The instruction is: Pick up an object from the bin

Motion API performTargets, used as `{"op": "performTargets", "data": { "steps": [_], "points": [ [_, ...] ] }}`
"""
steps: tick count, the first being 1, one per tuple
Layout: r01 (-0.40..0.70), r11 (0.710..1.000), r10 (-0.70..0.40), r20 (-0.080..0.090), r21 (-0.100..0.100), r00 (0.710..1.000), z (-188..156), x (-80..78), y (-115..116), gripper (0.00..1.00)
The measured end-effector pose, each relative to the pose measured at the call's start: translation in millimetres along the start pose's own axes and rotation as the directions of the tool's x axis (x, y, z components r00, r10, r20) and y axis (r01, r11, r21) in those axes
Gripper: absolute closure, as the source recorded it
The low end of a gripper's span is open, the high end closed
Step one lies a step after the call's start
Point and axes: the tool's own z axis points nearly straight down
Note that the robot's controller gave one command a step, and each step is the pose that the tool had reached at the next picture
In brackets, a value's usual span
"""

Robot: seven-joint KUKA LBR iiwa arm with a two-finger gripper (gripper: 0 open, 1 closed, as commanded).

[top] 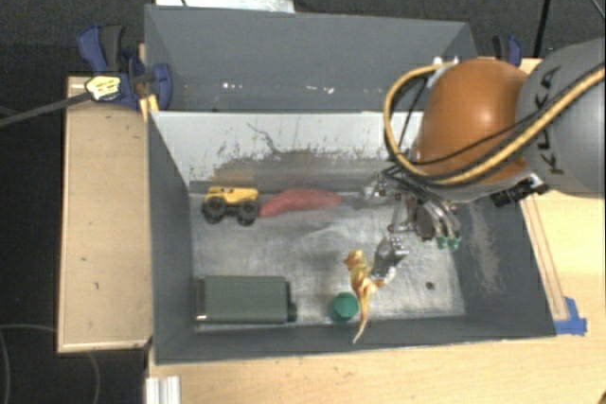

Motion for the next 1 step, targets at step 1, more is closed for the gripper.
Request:
{"op": "performTargets", "data": {
  "steps": [1],
  "points": [
    [-0.161, 0.987, 0.161, -0.01, 0.001, 0.987, 30.9, 6.6, -9.6, 0.0]
  ]
}}
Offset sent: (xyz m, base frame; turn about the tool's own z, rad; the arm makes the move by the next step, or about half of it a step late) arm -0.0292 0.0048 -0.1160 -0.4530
